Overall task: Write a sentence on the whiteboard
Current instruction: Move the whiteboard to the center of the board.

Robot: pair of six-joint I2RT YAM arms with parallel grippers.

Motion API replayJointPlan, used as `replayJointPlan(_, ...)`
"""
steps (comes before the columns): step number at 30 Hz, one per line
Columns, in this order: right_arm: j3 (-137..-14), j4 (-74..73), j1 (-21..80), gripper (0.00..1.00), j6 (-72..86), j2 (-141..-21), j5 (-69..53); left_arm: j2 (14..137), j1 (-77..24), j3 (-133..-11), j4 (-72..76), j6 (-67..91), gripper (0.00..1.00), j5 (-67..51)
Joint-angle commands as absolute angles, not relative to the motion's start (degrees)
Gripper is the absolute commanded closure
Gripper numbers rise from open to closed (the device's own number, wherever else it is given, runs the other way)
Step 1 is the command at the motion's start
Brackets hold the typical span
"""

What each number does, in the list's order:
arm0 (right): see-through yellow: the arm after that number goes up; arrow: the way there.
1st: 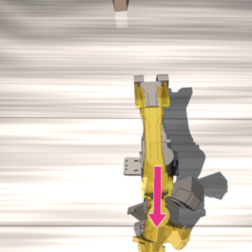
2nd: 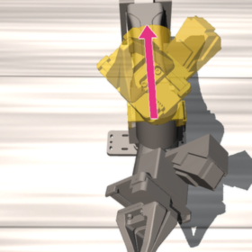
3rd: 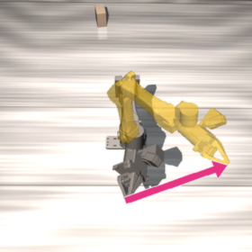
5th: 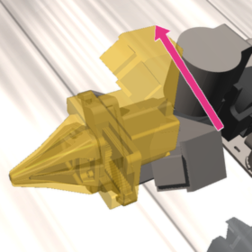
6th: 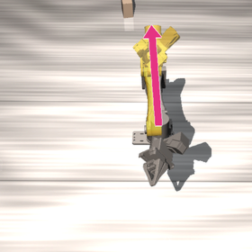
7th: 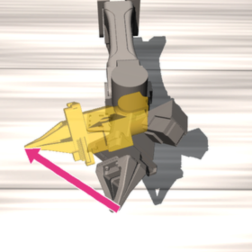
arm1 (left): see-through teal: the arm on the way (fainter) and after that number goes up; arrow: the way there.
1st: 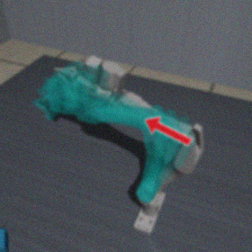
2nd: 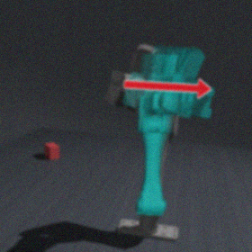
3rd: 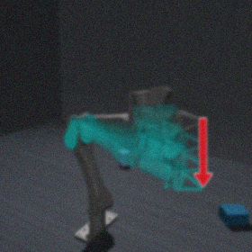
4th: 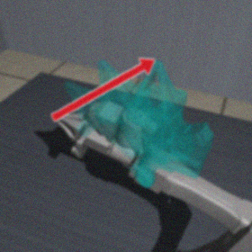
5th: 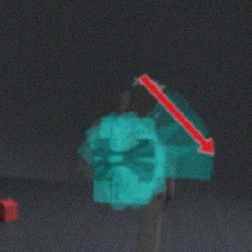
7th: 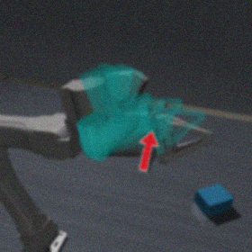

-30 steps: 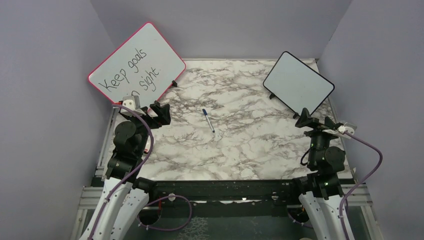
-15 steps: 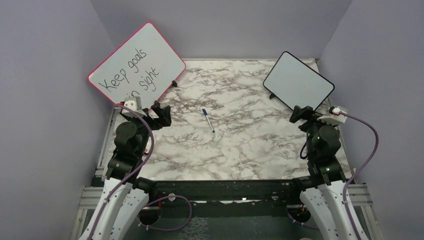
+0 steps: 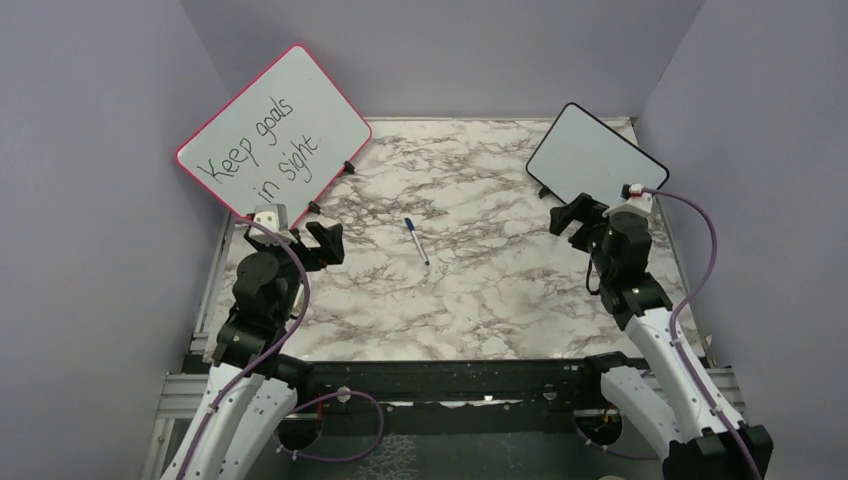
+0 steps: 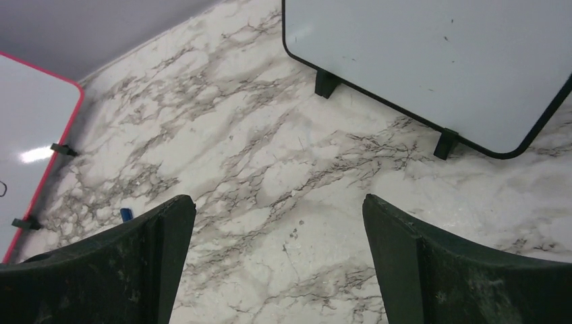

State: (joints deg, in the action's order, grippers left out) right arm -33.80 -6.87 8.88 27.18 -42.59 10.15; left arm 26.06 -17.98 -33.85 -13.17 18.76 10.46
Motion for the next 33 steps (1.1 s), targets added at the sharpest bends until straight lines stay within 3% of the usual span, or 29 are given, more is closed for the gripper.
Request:
replayJointPlan(1, -35.9, 1.2, 8.5, 0.00, 27.0, -50.8, 6.6, 24.9, -19.6, -32.1, -13.4, 16.9, 0.01, 10.7)
replayJointPlan(8, -45.1, 1.8, 8.6, 0.00, 27.0, -70.6, 12.4, 23.9, -21.6, -30.9, -12.2, 15.8, 0.01, 11.0)
replayJointPlan(16, -58.1, -3.1, 12.0, 0.07, 30.7, -91.1, 26.0, 22.9, -22.3, -30.5, -12.5, 16.3, 0.01, 15.2)
replayJointPlan(22, -66.9, -6.2, 14.8, 0.18, 34.8, -103.3, 33.4, 23.4, -22.3, -30.4, -12.9, 16.5, 0.01, 16.4)
replayJointPlan(29, -72.5, -8.3, 15.6, 0.42, 39.2, -112.0, 39.4, 24.2, -22.6, -30.2, -12.5, 16.4, 0.01, 16.2)
replayJointPlan(33, -74.3, -7.4, 15.6, 0.45, 38.9, -115.1, 41.5, 24.7, -22.9, -30.1, -12.2, 16.4, 0.01, 16.1)
